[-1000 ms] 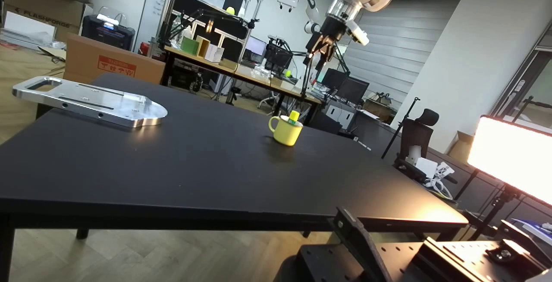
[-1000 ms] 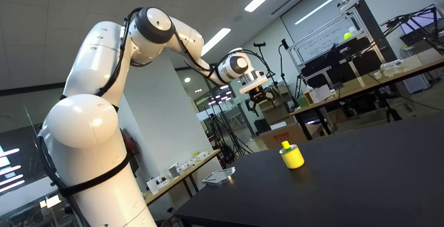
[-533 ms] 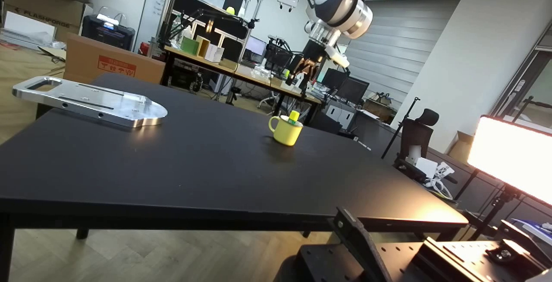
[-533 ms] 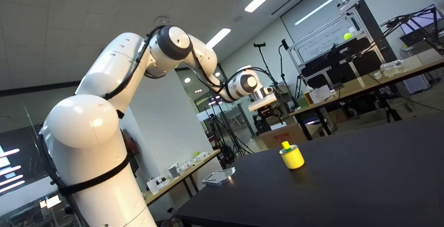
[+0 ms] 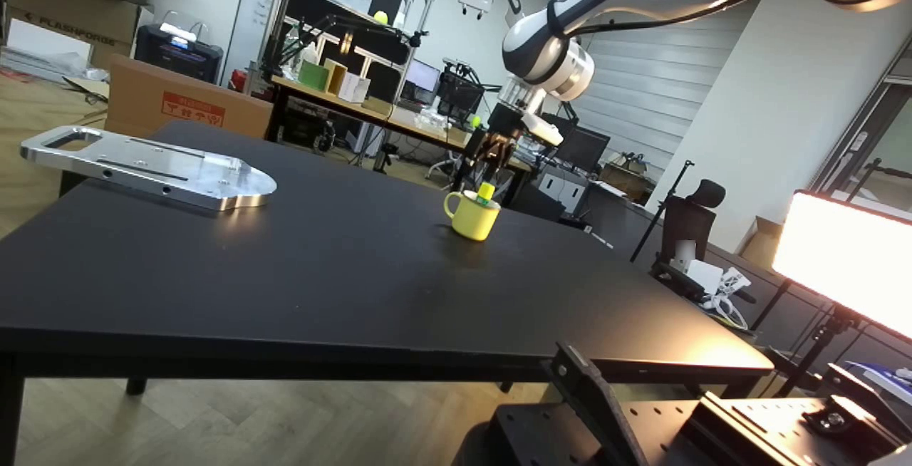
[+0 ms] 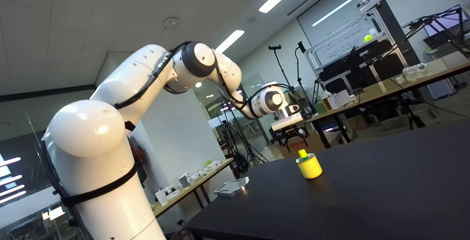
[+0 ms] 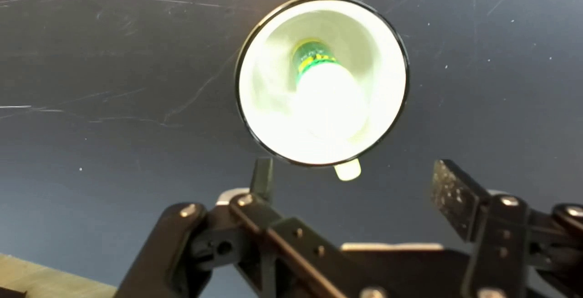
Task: Take the stick of glue out of the mug
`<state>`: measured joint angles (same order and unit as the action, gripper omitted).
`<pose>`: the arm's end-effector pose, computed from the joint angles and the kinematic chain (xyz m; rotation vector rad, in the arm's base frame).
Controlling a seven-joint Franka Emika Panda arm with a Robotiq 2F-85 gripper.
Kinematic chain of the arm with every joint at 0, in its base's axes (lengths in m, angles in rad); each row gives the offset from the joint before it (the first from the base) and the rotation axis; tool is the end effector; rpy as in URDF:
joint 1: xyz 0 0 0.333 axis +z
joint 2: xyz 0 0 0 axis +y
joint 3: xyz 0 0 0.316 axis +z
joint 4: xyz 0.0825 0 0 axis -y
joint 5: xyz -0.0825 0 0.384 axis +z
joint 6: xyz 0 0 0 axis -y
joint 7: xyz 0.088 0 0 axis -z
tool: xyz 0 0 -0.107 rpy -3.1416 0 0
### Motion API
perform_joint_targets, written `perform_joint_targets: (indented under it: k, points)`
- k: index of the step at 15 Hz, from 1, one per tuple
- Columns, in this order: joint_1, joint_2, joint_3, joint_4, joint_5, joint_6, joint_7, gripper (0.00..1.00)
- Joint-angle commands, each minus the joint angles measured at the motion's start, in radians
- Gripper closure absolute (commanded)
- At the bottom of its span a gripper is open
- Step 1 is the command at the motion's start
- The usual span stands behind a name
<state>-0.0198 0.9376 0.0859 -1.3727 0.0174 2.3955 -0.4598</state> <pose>0.7392 0.0353 0.1583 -2.9898 -0.7247 -0.1569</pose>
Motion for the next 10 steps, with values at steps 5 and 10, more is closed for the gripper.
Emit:
perform_joint_targets:
  k: [5, 10]
  points:
    - [0.005, 0.064, -0.025, 0.123, -0.027, -0.172, 0.111, 0.67]
    - [0.012, -0.031, -0.069, 0.079, -0.074, -0.294, 0.165, 0.92]
